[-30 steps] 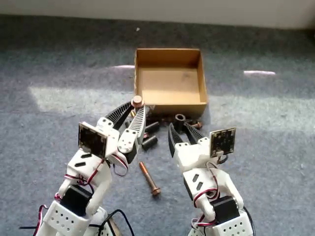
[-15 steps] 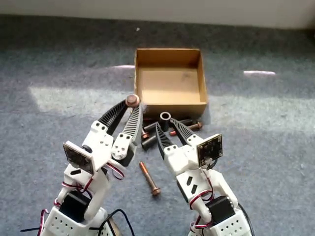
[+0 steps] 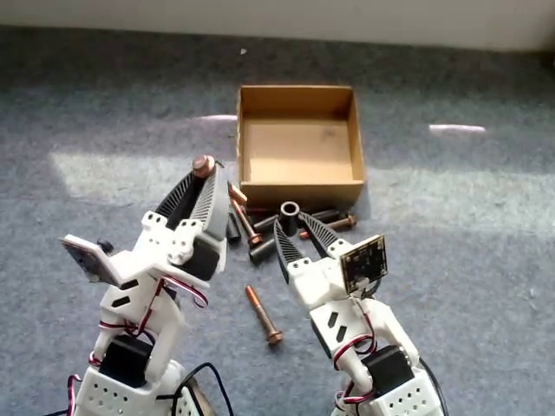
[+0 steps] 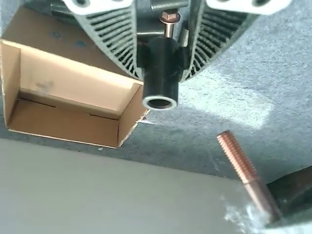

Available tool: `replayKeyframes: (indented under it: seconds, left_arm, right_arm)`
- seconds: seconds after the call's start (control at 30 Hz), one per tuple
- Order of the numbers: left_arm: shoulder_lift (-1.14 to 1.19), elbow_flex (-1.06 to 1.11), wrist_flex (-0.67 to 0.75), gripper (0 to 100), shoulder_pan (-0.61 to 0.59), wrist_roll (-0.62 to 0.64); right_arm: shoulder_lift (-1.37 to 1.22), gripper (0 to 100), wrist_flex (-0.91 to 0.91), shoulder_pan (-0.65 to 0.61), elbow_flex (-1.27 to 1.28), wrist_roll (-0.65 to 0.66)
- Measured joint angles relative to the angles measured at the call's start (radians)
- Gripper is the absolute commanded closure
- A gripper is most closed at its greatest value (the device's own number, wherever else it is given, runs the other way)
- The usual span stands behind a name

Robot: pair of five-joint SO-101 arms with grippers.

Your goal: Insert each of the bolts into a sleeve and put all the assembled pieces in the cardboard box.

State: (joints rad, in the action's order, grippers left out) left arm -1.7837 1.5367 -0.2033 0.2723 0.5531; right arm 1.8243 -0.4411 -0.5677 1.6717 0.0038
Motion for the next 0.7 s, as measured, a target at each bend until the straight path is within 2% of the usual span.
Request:
replayKeyframes:
  seconds: [0.1, 0.23, 0.53, 0.7]
  left_arm:
    - [0.000, 0.000, 0.000, 99, -0.040, 0.078]
    - [0.000, 0.000, 0.000, 99, -0.031, 0.104]
    - [0.000, 0.000, 0.000, 99, 0.110, 0.035]
    - [0.000, 0.000, 0.000, 99, 0.146, 0.020]
  right_arm:
    - [0.000, 99.3, -0.041, -0.031, 0.000, 0.068]
    - [0.000, 99.3, -0.087, -0.061, 0.000, 0.123]
    - [0.000, 99.3, -0.087, -0.066, 0.000, 0.138]
    - [0.000, 99.3, -0.087, -0.069, 0.000, 0.161]
